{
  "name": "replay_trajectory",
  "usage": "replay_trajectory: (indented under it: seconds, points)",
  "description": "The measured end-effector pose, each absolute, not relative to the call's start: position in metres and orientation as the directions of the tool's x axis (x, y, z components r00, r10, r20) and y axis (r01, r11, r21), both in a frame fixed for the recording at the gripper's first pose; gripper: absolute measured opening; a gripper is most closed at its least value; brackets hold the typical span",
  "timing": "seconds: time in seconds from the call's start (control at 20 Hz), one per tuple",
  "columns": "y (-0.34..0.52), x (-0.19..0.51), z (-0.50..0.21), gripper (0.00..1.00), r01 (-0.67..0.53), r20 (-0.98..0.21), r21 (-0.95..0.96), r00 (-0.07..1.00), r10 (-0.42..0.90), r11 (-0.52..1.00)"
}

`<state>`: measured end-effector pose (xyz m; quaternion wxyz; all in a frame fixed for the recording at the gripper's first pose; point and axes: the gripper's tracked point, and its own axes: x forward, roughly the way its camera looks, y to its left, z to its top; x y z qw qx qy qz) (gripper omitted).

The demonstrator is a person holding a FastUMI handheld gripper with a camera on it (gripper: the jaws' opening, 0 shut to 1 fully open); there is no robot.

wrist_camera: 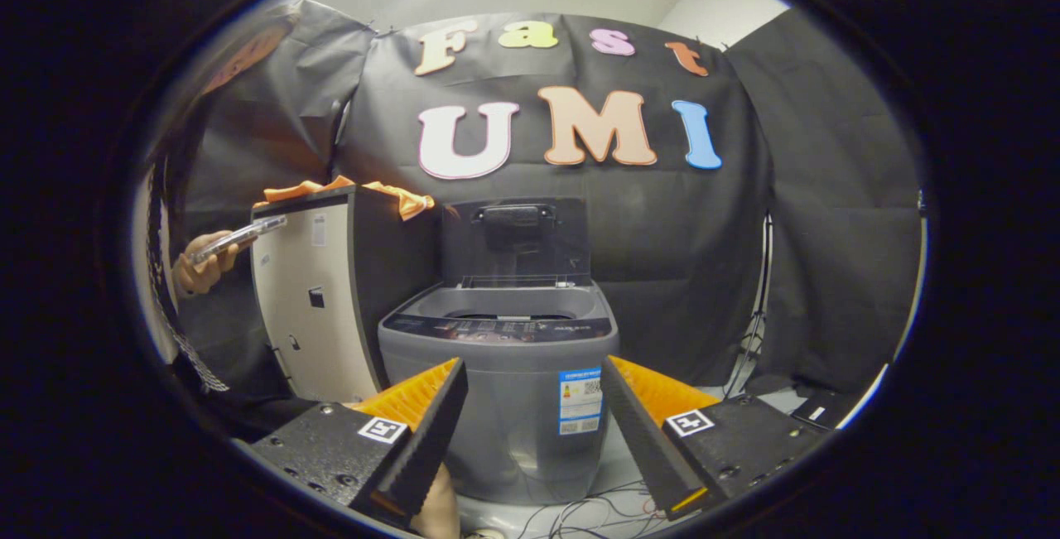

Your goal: Put the clothes into the washing machine and then close the washing machine lid.

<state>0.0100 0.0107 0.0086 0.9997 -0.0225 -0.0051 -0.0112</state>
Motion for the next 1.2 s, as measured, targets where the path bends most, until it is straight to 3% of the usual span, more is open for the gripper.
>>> replay_trajectory:
  seconds: [0.25, 0.45, 0.85, 1.2]
  points:
    - [0.052, 0.057, 0.048, 0.98, -0.005, 0.045, 0.002, 0.999, 0.005, 1.0]
    - [0.113, 0.105, 0.097, 0.97, -0.096, 0.054, -0.021, 0.994, 0.097, 0.995]
    - [0.285, 0.172, 0.202, 0.97, -0.403, 0.063, -0.069, 0.911, 0.407, 0.913]
    - [0.386, 0.226, 0.258, 0.98, -0.525, 0.036, -0.056, 0.849, 0.528, 0.849]
